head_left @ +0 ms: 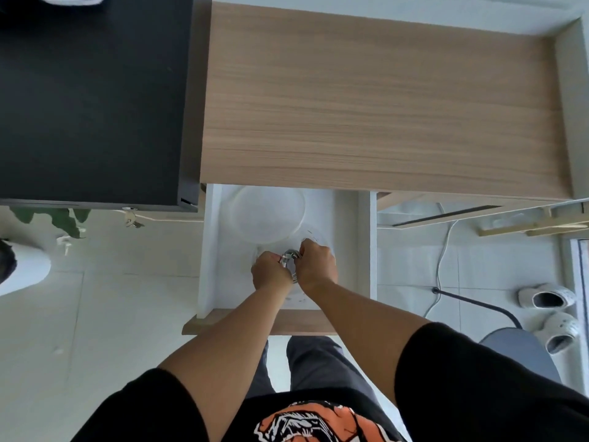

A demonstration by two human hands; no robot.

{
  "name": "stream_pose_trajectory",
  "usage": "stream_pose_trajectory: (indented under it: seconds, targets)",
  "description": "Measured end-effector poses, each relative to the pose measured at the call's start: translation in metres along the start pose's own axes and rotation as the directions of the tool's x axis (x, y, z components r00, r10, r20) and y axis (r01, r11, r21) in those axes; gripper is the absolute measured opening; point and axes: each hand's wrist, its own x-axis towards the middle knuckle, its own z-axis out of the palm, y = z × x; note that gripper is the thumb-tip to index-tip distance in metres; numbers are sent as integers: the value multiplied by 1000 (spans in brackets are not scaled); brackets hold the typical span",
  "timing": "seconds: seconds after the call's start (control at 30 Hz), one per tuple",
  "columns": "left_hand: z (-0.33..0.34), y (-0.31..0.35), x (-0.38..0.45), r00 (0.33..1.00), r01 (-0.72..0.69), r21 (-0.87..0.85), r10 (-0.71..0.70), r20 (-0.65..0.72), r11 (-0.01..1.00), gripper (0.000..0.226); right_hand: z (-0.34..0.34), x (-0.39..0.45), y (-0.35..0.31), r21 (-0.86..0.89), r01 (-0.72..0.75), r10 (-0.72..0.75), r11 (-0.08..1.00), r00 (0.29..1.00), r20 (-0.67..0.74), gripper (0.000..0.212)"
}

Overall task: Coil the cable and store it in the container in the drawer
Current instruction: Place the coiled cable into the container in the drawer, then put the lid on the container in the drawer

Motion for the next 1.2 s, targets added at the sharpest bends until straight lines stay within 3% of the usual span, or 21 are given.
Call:
stream_pose_trajectory:
  seconds: [0.1, 0.17, 0.33, 0.47, 0.57, 0.63, 0.73, 0.87, 0.93, 1.03, 1.2]
  targets:
    - [-1, 4, -3, 1000, -11, 31, 11, 10, 999, 21, 4, 0, 3, 18, -17, 16, 1000, 1000, 14, 15]
    - [-4, 7, -8, 999, -39, 31, 38, 15, 999, 18, 2, 0, 3, 56, -24, 22, 998, 999, 37, 2]
    - [-32, 1, -30, 993, -118, -37, 119, 15, 992, 27, -22, -12, 9, 182, 11, -19, 983, 999, 47, 29]
    - [-72, -15, -35, 976, -163, -162, 136, -168, 973, 19, -58, -24, 12, 226, 37, -25, 973, 998, -57, 21]
    - [-90, -23, -18, 969, -115, -231, 58, -240, 966, 20, -80, -11, 4, 292, 40, 14, 956, 983, -181, 22]
    - [-91, -23, 0, 986, -3, -234, -35, -161, 972, 42, -83, 10, -5, 352, 57, 11, 934, 982, -187, 32]
    - [-89, -10, 25, 979, 200, -315, -205, 20, 928, 59, -75, 42, -21, 345, 5, 10, 939, 999, -42, 53]
    - [-84, 3, 42, 974, 227, -538, -201, 106, 812, 28, -54, 60, -28, 509, -108, 62, 854, 992, 107, 56]
    - [-82, 3, 42, 981, 188, -536, -179, 70, 823, 24, -50, 59, -26, 522, -93, 59, 848, 995, 81, 50]
    - [-80, -1, 25, 992, 93, -476, -121, -28, 874, 35, -58, 43, -17, 503, -34, 34, 864, 999, 8, 41]
    - [-77, -20, -29, 997, -68, -249, 57, -49, 966, 47, -68, -8, 23, 528, -31, 49, 849, 999, -20, 50]
